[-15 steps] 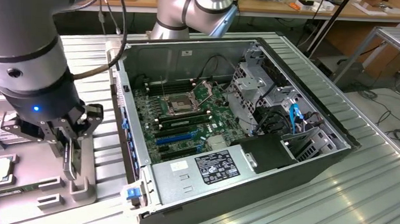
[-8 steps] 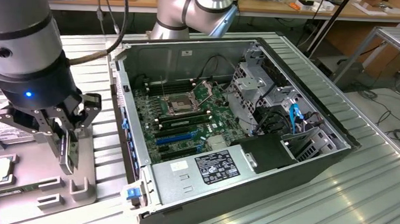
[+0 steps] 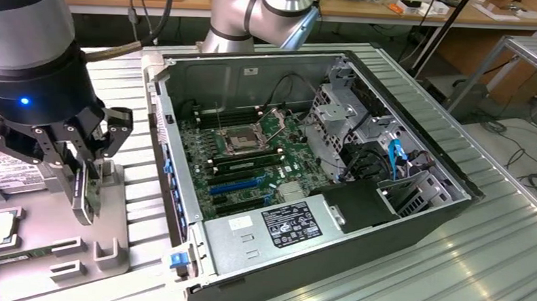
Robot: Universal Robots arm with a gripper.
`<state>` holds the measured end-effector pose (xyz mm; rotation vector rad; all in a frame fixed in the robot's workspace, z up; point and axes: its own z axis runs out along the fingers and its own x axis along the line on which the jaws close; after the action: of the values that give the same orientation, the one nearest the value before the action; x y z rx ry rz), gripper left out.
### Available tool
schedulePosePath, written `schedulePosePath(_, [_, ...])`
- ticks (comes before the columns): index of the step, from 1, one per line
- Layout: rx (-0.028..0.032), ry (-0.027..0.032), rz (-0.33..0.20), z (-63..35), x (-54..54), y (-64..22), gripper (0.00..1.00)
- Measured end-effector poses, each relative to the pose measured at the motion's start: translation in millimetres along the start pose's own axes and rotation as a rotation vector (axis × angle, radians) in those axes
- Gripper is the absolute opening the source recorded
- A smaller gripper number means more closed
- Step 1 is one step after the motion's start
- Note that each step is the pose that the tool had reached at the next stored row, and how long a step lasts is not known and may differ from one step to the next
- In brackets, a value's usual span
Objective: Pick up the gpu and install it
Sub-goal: 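Pick up the gpu and move the gpu toward the slot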
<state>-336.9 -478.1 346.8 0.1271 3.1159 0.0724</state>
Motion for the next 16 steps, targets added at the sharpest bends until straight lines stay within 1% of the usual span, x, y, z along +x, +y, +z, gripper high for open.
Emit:
schedulePosePath(3, [0.0001,0.0005,0.002,-16.3,-0.3,0.9,0.27])
schedulePosePath(5, [0.0001,0.0007,0.003,-23.8,-0.4,1.3,0.27])
schedulePosePath(7, [0.0001,0.0007,0.004,-28.5,-0.5,1.5,0.27])
schedulePosePath(8, [0.0002,0.0008,0.005,-33.6,-0.6,1.8,0.27])
schedulePosePath(9, [0.0001,0.0007,0.006,-41.6,-0.8,2.2,0.27])
schedulePosePath(11, [0.0001,0.0006,0.007,-53.0,-1.0,2.8,0.27])
schedulePosePath(14, [0.0002,0.0006,0.008,-65.0,-1.2,3.5,0.27])
schedulePosePath(16, [0.0002,0.0006,0.008,-69.8,-1.3,3.8,0.27])
